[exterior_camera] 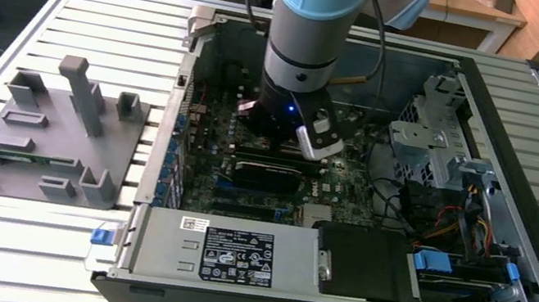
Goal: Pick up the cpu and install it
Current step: 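Install the second cpu locking lever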
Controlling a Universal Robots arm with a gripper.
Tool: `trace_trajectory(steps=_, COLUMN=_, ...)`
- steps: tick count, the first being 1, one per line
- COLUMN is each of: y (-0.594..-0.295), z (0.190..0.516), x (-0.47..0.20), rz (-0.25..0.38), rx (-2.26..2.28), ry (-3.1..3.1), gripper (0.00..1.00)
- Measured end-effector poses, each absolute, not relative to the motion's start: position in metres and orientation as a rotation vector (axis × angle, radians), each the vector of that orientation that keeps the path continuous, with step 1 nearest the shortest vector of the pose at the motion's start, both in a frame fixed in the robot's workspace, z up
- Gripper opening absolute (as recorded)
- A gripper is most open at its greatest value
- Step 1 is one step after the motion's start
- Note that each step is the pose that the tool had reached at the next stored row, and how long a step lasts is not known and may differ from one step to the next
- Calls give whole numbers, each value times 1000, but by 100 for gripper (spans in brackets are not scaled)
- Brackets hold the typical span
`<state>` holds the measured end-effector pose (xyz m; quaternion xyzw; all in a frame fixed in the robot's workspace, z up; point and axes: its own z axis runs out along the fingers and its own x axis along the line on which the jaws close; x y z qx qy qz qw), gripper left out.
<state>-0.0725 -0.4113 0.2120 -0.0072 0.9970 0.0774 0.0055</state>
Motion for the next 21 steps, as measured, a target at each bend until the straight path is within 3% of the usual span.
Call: trace_trajectory(steps=21, y=-414, z=204, x=-86, rz=278, rx=-22, ry=3118, gripper=11)
